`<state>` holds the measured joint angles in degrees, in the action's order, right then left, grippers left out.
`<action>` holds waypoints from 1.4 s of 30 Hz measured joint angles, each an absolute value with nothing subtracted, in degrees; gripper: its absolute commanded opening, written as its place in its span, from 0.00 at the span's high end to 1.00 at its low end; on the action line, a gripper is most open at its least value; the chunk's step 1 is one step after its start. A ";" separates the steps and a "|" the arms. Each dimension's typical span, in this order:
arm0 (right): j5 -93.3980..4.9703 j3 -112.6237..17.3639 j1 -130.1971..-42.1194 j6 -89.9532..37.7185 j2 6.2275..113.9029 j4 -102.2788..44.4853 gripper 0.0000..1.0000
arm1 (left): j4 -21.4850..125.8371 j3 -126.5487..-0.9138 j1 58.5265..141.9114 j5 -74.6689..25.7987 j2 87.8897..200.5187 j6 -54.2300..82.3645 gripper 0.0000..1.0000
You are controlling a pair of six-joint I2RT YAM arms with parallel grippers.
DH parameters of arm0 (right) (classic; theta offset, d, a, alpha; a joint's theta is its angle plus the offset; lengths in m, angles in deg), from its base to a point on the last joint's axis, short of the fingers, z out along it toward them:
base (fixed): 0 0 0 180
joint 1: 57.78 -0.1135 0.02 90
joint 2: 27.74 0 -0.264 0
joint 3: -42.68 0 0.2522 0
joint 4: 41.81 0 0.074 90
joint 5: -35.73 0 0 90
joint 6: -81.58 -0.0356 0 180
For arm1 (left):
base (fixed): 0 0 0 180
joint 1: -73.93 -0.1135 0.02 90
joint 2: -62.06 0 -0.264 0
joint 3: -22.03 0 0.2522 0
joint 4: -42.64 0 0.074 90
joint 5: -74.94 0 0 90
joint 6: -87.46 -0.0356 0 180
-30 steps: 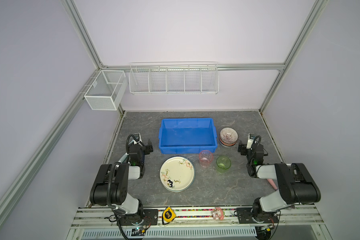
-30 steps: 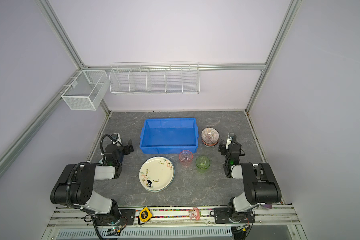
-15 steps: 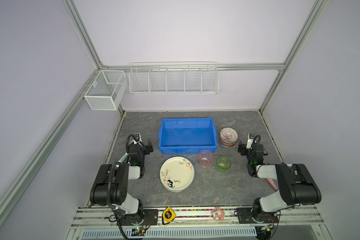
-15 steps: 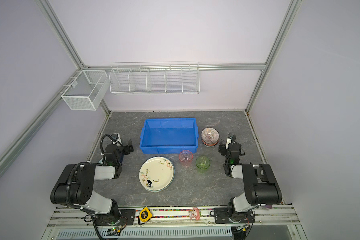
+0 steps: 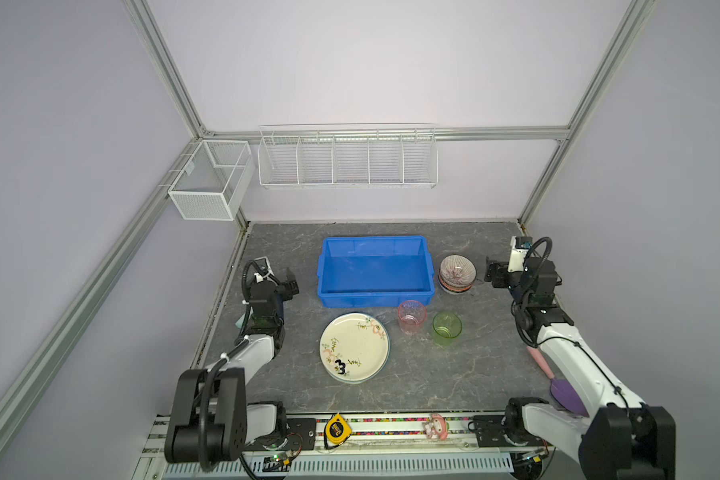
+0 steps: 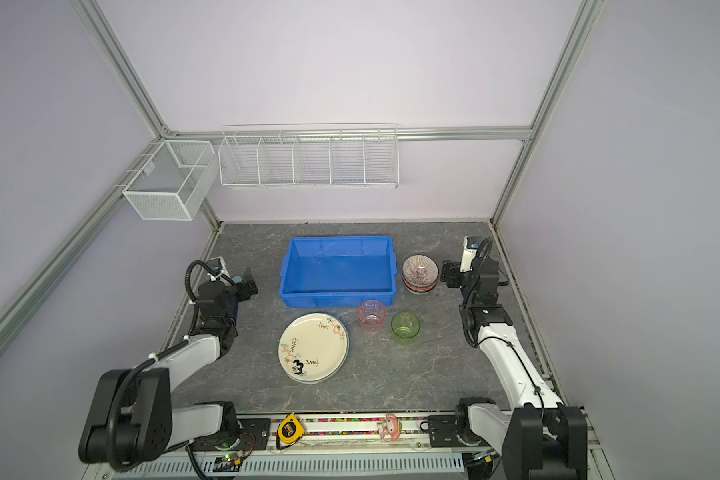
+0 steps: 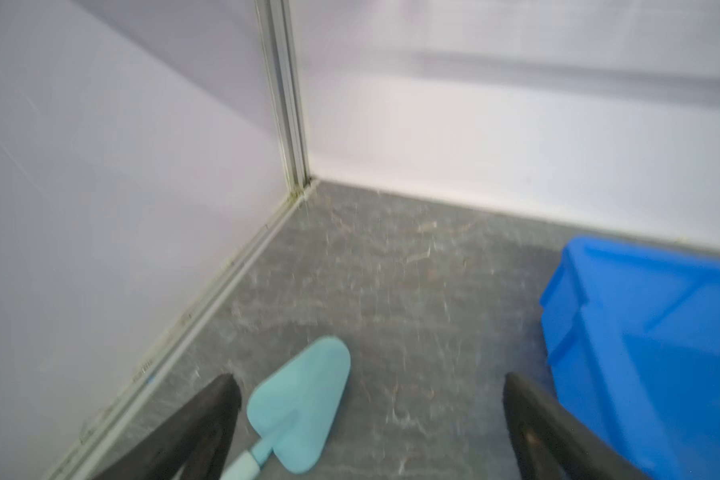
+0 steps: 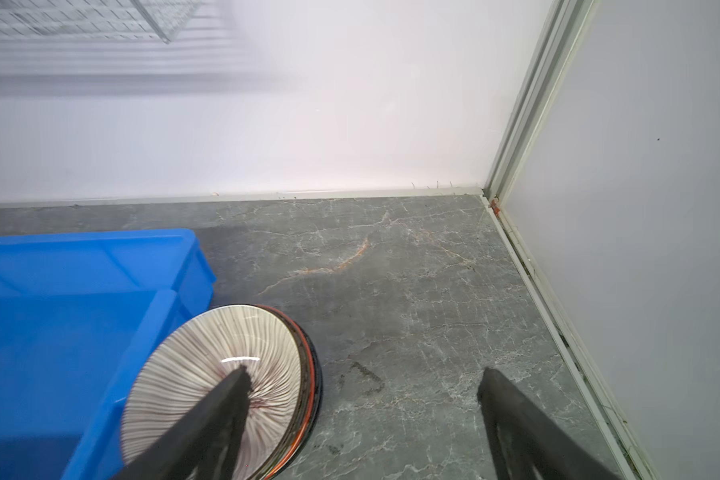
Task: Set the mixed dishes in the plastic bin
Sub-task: 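Move the left gripper to the plate stack while the right reaches over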
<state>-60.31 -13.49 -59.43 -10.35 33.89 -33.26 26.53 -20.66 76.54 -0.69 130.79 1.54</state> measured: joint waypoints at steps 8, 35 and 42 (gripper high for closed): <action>-58.85 -25.14 -59.43 -12.32 27.60 -16.12 0.12 | 50.11 -42.25 76.54 3.37 118.31 10.89 0.01; -53.32 -51.78 -97.22 -18.09 46.46 27.44 0.09 | 115.79 -53.88 76.67 -26.51 118.59 26.59 0.01; -50.23 -52.13 -105.26 -22.24 55.88 20.95 0.10 | 112.64 -41.25 84.87 -34.18 115.67 34.10 0.01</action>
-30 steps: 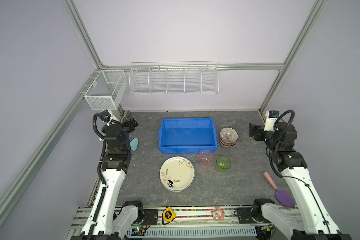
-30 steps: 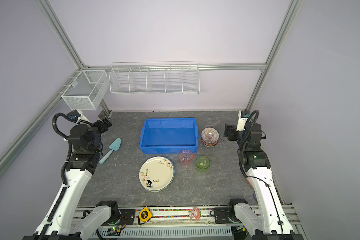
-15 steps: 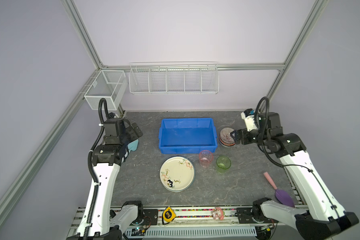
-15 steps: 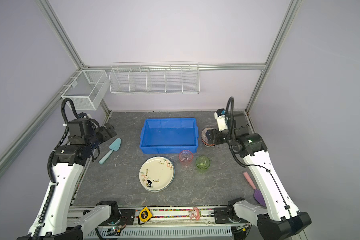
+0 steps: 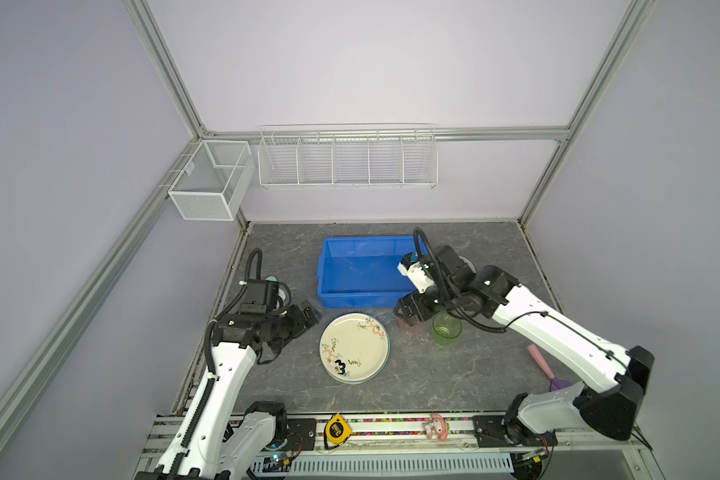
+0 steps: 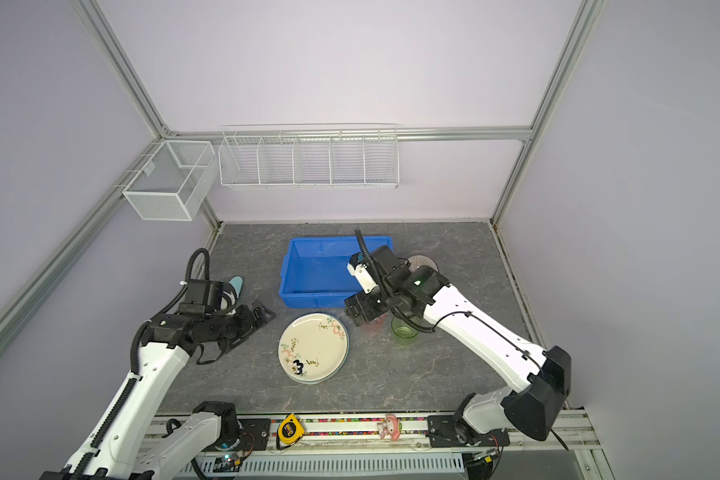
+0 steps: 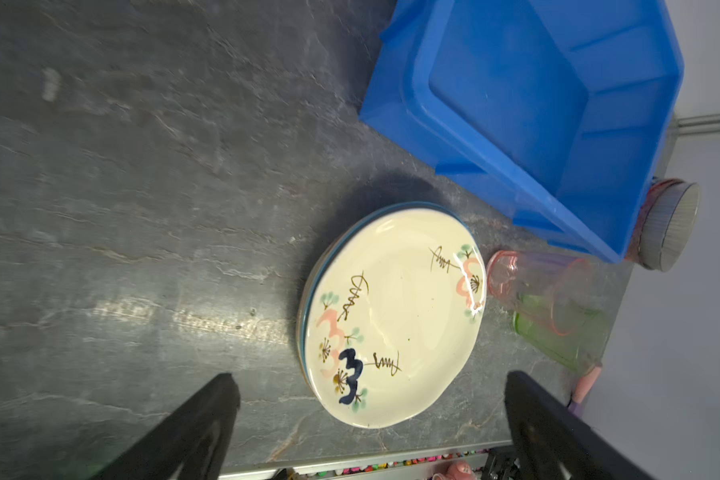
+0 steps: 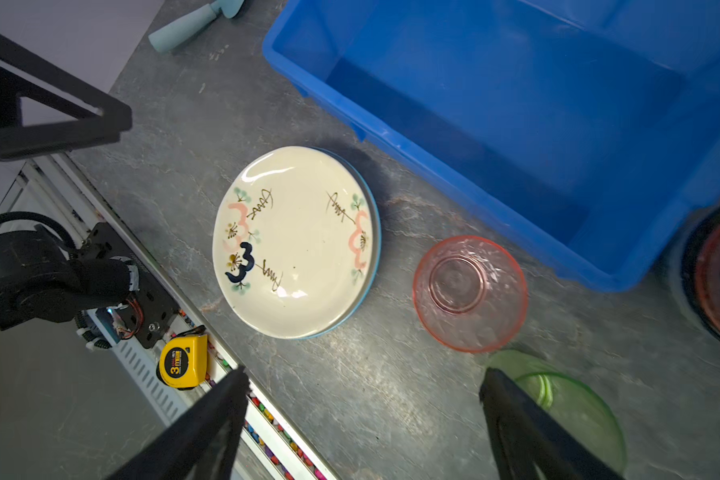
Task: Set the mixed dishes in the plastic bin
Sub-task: 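Move the left gripper to the plate stack while the right reaches over, then pinch the flower-print plate rim with the right gripper while the left holds the stack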
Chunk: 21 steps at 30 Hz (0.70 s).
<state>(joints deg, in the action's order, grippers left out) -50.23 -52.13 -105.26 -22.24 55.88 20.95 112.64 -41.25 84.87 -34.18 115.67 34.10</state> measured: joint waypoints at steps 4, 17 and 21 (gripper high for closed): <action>-48.03 -52.24 -105.78 -23.68 60.88 17.95 0.10 | 108.99 -37.20 88.08 -35.77 116.02 36.38 0.02; -38.50 -53.73 -105.85 -27.05 66.33 8.09 0.12 | 99.86 -26.12 88.58 -37.43 115.95 40.09 0.10; -36.57 -53.73 -105.87 -28.30 68.69 6.85 0.12 | 97.65 -24.29 88.58 -37.65 115.71 40.38 0.13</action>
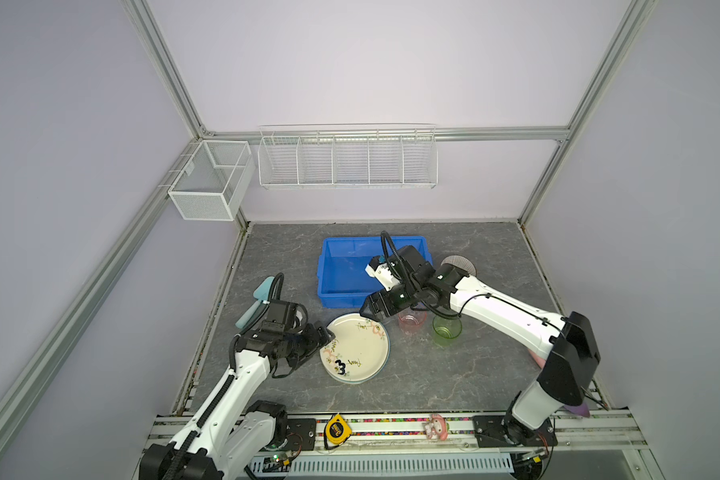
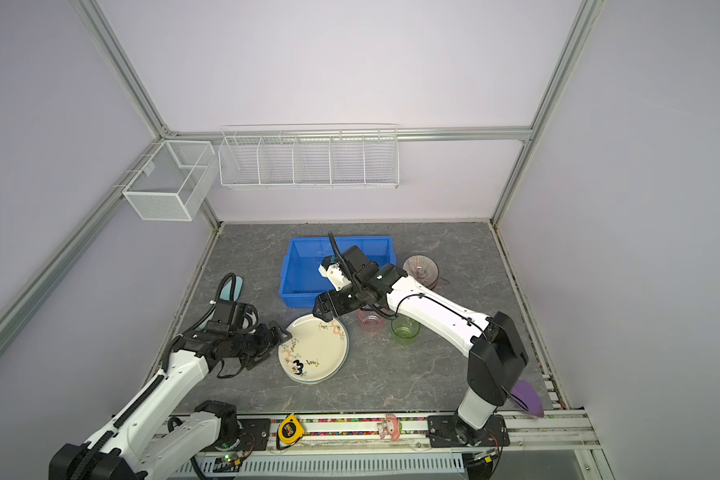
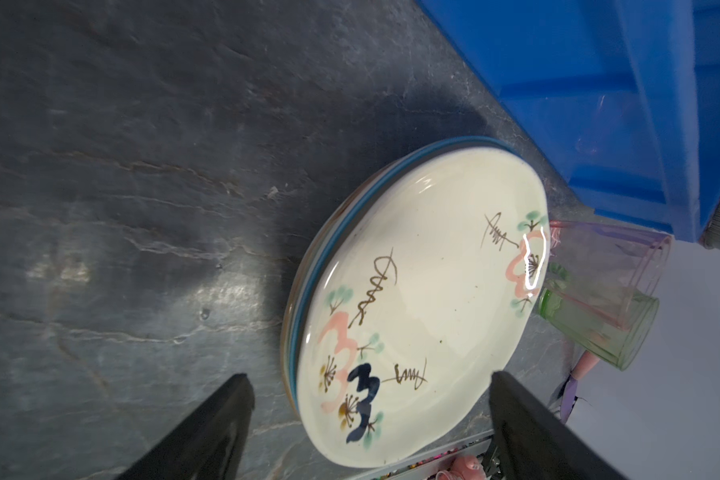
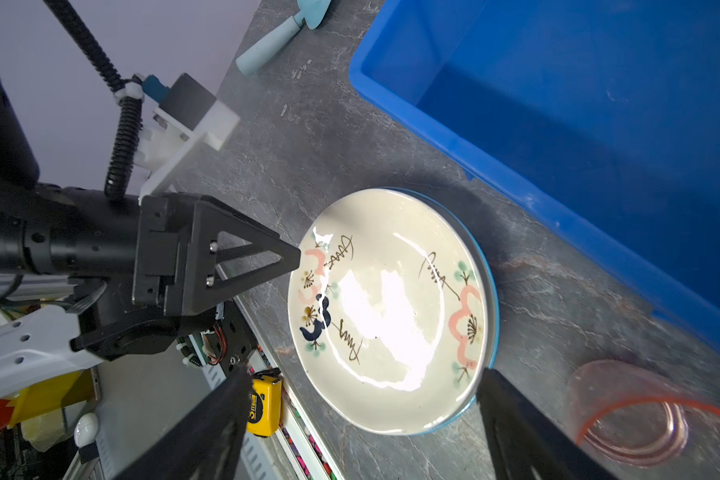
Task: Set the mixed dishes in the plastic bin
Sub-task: 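Pinch the flower-print plate rim with the right gripper while the left holds the stack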
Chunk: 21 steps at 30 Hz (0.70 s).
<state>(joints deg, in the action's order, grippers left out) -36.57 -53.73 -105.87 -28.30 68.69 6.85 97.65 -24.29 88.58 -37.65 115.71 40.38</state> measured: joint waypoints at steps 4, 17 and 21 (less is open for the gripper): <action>-36.25 -53.73 -105.87 -29.54 70.48 6.91 0.11 | 95.40 -22.34 88.58 -37.67 115.49 40.57 0.17; -38.61 -53.75 -105.87 -32.49 73.76 9.71 0.11 | 89.78 -20.42 88.58 -39.55 115.71 41.36 0.19; -39.48 -53.75 -105.92 -33.11 74.04 10.85 0.10 | 89.10 -20.42 88.58 -40.25 115.75 41.60 0.19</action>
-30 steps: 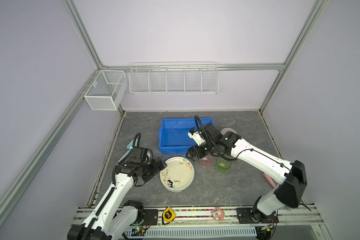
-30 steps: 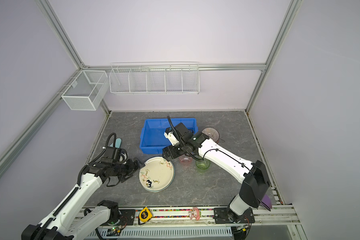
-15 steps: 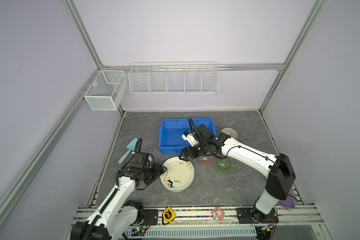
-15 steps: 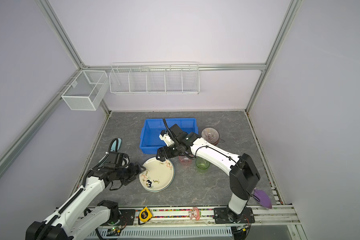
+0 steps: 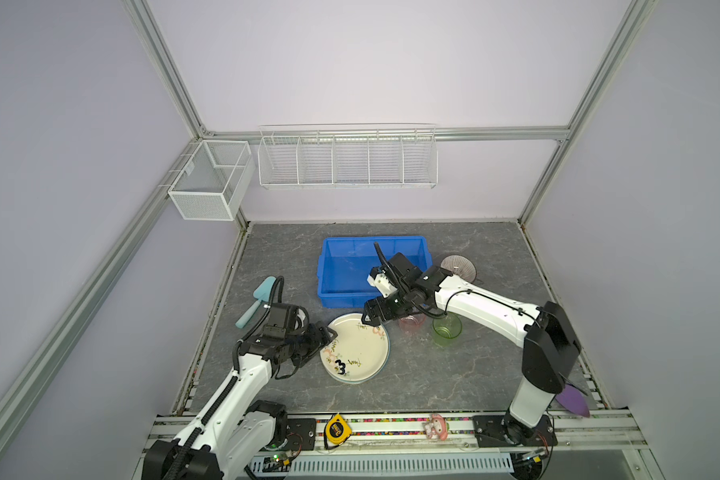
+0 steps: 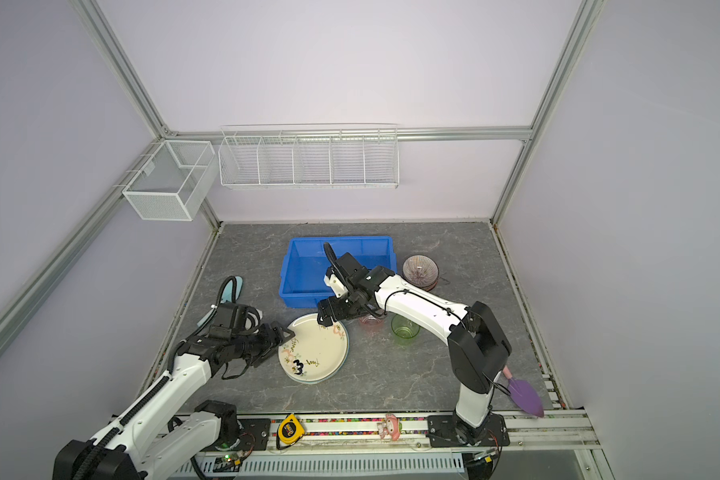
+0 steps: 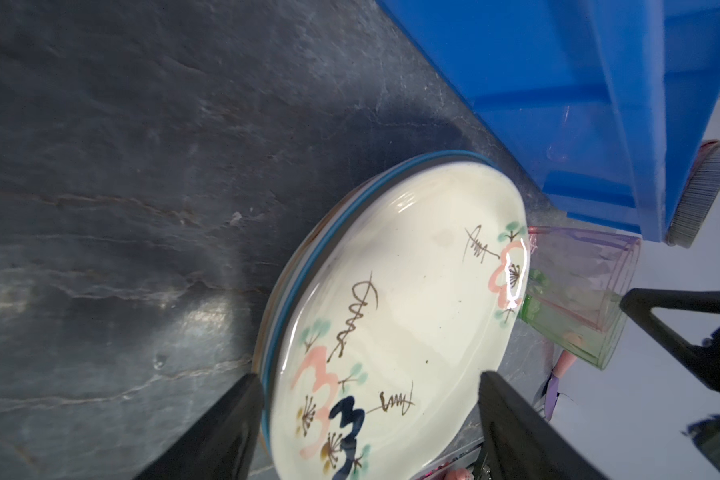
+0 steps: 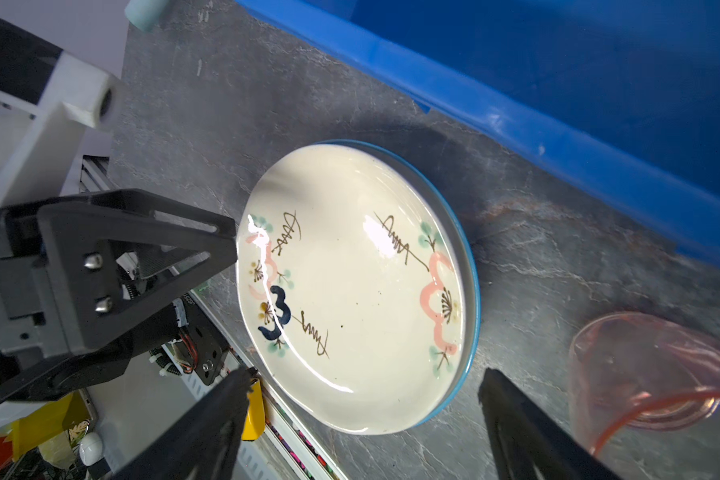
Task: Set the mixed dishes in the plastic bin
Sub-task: 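Pinch the flower-print plate rim with the right gripper while the left holds the stack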
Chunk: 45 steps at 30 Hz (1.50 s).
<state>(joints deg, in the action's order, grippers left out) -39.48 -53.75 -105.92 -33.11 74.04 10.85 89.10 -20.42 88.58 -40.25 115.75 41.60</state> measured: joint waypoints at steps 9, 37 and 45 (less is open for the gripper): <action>-41.16 -55.04 -107.18 -33.35 76.77 13.34 0.10 | 88.58 -20.42 88.58 -41.00 117.28 41.34 0.19; -39.68 -59.59 -107.84 -34.59 84.75 17.56 0.09 | 90.46 -20.42 88.58 -41.50 115.51 41.38 0.20; -39.09 -59.59 -108.04 -34.81 85.65 17.54 0.09 | 91.92 -20.37 88.58 -42.59 114.99 42.02 0.20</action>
